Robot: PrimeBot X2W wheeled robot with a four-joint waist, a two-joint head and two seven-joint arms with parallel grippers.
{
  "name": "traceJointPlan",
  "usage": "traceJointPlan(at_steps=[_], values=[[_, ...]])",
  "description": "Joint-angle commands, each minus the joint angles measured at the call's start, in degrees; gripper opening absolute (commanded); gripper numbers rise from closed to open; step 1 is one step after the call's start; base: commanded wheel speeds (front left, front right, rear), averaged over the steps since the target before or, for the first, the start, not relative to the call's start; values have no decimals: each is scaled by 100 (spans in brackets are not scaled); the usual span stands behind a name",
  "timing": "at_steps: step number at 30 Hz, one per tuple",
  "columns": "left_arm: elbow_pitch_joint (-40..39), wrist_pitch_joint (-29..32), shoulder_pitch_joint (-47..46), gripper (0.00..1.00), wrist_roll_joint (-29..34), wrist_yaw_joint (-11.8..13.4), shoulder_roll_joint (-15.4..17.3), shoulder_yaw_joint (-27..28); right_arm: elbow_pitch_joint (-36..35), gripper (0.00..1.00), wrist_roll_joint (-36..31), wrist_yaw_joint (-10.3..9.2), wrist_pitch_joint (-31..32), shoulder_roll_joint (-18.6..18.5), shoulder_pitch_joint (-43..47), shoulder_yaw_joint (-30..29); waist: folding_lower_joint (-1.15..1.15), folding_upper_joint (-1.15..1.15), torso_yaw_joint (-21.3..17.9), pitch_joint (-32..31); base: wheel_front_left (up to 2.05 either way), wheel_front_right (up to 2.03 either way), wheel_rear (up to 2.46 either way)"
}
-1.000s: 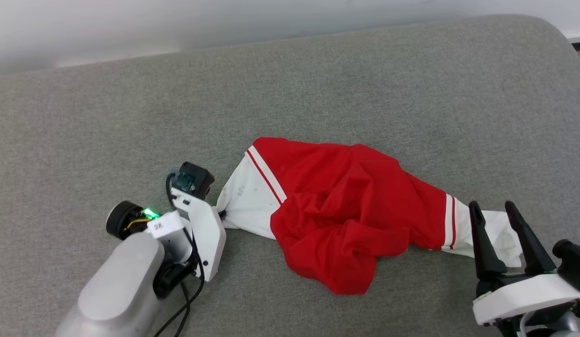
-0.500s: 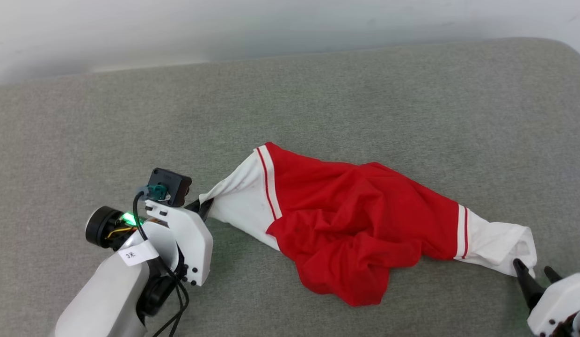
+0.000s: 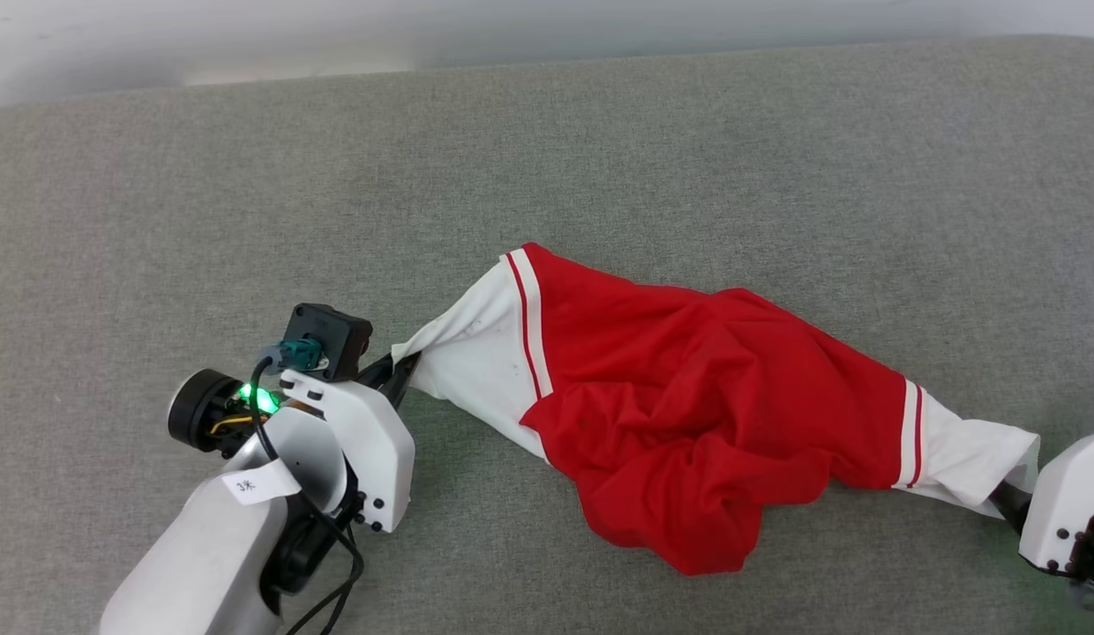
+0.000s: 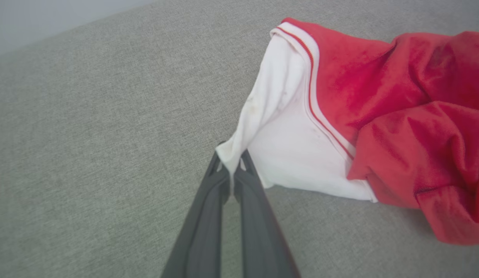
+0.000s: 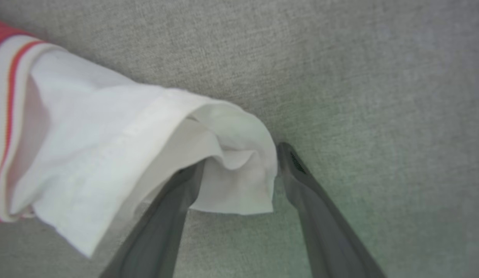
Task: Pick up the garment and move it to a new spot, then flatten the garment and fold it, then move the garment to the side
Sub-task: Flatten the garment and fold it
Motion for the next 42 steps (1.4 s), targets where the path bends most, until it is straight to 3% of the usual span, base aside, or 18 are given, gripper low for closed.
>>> traceJointPlan(at_steps=[1,12,21,32,42], values=[[-16,-21,69,0,5,23,26,26,276,0,92,26,164,273,95,242,0,0,6,5,0,0,0],[20,-427,-148,0,-14,237,225,450,-613,0,-424,14,-708,-182,-486,56,0,0,-77,-450,0,0,0],[208,-773,-1065,0,-92,513,89,960,-978,0,-824,14,-1516,-37,-1584,424,0,0,-60,-807,0,0,0],[1711,-1178,-3541,0,-124,215,-268,1205,-114,0,-954,14,-2106,52,-3932,841,0,0,108,-395,0,0,0],[2972,-1793,-5854,0,166,-56,-60,1332,876,0,-1315,14,-2804,155,-6507,908,0,0,74,683,0,0,0]])
